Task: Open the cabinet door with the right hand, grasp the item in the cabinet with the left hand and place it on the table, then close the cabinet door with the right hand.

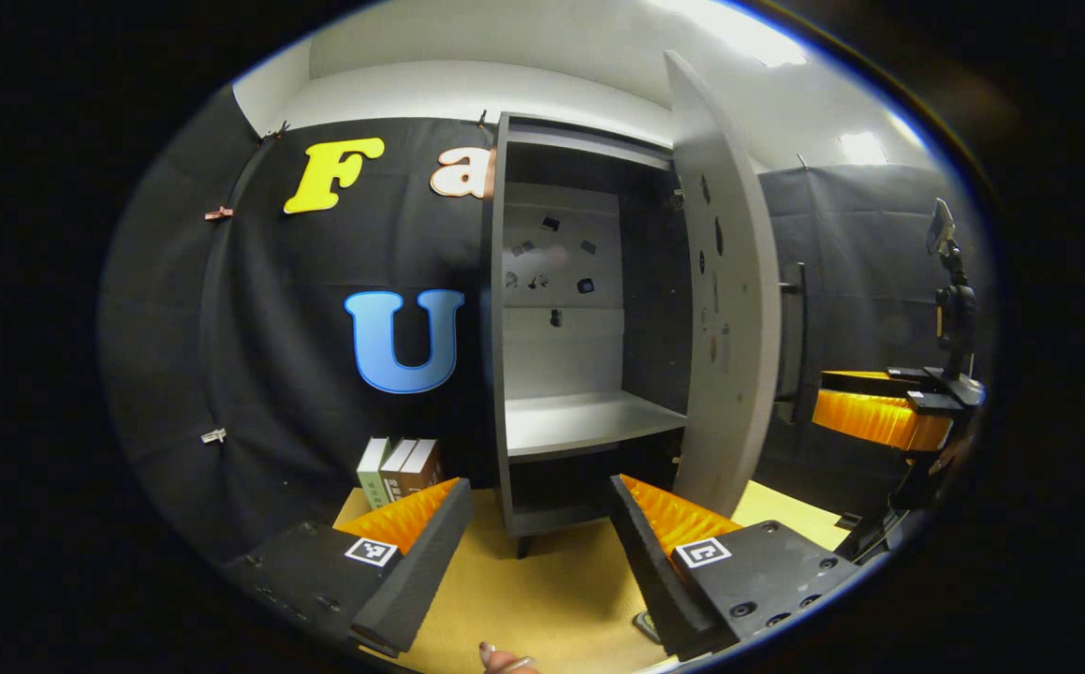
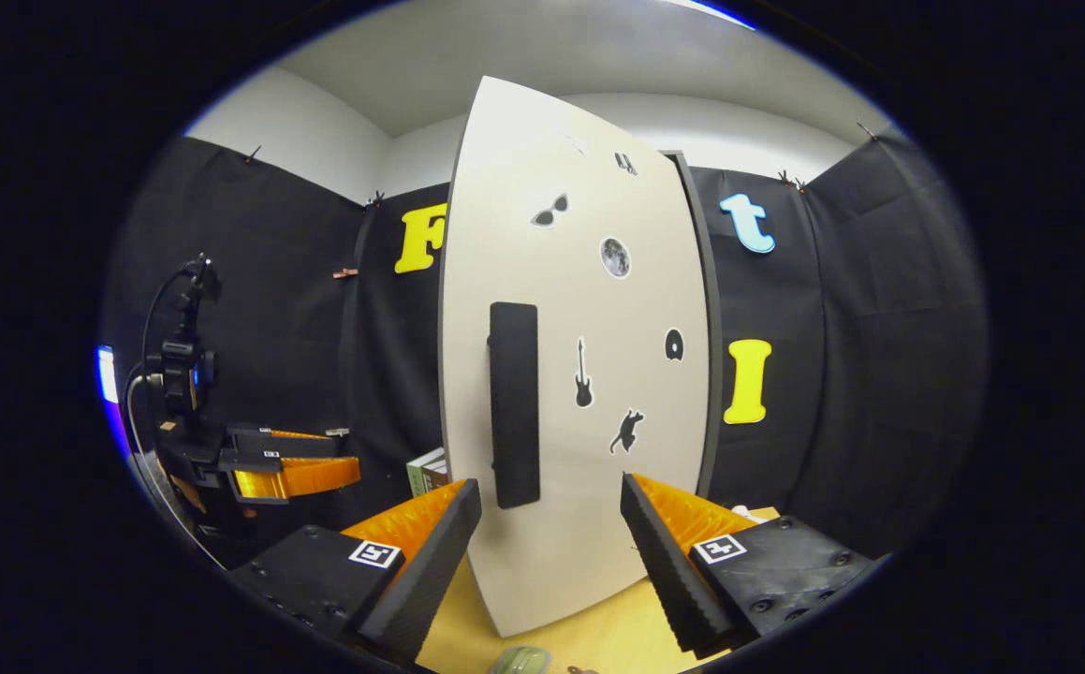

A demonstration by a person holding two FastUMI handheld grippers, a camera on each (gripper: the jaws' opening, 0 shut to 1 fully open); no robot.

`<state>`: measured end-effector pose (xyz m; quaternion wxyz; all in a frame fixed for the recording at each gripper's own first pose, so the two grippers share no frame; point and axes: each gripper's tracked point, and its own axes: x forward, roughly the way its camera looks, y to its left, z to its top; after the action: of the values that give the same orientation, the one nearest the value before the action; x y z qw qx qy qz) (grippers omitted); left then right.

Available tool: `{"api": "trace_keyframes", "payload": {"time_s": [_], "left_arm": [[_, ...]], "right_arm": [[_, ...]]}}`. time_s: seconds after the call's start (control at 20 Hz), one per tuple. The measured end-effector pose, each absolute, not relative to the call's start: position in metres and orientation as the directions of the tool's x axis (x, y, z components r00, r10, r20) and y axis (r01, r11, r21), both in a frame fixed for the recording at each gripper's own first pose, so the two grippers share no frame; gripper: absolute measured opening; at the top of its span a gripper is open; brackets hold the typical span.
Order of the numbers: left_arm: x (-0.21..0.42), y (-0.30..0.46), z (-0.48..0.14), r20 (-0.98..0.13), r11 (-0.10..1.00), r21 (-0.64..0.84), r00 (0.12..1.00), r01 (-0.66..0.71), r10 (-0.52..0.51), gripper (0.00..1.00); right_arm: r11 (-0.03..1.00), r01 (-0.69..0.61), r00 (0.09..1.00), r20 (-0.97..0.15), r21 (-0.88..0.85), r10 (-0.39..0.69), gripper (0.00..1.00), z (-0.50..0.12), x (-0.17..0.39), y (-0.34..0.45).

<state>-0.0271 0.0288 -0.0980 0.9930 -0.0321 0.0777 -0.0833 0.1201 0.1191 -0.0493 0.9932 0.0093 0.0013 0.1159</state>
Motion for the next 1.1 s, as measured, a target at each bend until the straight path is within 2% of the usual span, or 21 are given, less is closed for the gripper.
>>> {"api": "trace_keyframes", "payload": {"time_s": [0.45,0.5,0.55,1.1], "left_arm": [[-0.028,0.01,-0.092,-0.111,0.988,-0.104,0.986,0.112,-0.124,0.92],[-0.025,0.006,-0.091,-0.101,0.988,-0.11,0.987,0.112,-0.123,0.88],[-0.025,0.004,-0.091,-0.1,0.988,-0.114,0.988,0.108,-0.119,0.92],[-0.02,-0.019,-0.073,-0.036,0.992,-0.075,0.994,0.1,-0.103,0.92]], "right_arm": [[0.981,-0.19,0.982,-0.02,-0.029,0.189,0.98,-0.055,0.113,0.098],[0.982,-0.186,0.982,-0.017,-0.028,0.186,0.97,-0.055,0.114,0.097],[0.983,-0.181,0.983,-0.012,-0.035,0.181,0.98,-0.053,0.114,0.094],[0.986,-0.161,0.987,-0.034,-0.04,0.16,0.98,-0.063,0.142,0.069]]}}
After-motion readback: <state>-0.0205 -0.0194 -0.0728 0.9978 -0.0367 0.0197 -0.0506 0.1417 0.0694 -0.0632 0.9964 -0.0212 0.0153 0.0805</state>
